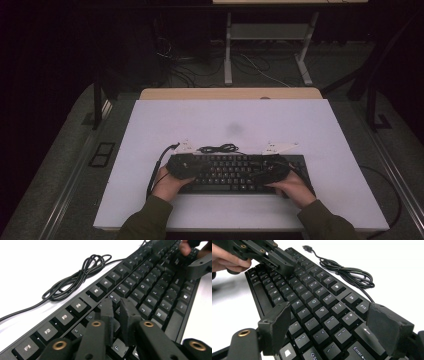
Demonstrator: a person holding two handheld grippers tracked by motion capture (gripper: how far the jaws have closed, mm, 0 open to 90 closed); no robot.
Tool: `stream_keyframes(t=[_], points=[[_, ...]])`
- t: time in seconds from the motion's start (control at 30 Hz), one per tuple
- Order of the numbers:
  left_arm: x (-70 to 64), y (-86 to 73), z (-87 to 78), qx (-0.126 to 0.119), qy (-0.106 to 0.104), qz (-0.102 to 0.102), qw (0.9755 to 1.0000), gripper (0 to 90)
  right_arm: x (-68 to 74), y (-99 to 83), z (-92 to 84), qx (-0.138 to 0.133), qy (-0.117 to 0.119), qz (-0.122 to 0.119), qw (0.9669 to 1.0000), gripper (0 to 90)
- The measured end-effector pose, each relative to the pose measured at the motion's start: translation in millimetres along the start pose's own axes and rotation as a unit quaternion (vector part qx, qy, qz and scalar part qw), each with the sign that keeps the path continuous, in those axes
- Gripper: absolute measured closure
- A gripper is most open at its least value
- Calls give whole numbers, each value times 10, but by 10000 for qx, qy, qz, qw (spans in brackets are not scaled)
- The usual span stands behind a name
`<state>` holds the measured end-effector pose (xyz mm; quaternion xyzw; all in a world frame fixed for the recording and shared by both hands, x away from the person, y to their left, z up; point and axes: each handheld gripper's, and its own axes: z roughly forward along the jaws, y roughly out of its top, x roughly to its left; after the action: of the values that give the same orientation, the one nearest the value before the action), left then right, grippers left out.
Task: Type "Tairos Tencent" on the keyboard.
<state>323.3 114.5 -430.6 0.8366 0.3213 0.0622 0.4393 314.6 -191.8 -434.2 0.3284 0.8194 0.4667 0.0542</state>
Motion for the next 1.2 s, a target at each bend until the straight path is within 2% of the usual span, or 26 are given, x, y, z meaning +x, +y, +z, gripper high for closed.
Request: stream_keyframes(t=[0.23, 0.57, 0.9, 1.2], points=[[-17, 5, -47, -124, 46, 83, 9999, 616, -42, -21, -64, -70, -69, 47, 9999, 190], [-43, -13, -143, -260, -100, 101, 9996, 385, -87, -77, -184, -199, -230, 90, 9995, 175], [-43, -123, -370, -608, -97, 57, 9981, 269, -133, -202, -403, -358, -376, 148, 9985, 162], [9, -258, -510, -668, 21, 14, 9978, 180, -154, -347, -586, -405, -500, 68, 9979, 162]])
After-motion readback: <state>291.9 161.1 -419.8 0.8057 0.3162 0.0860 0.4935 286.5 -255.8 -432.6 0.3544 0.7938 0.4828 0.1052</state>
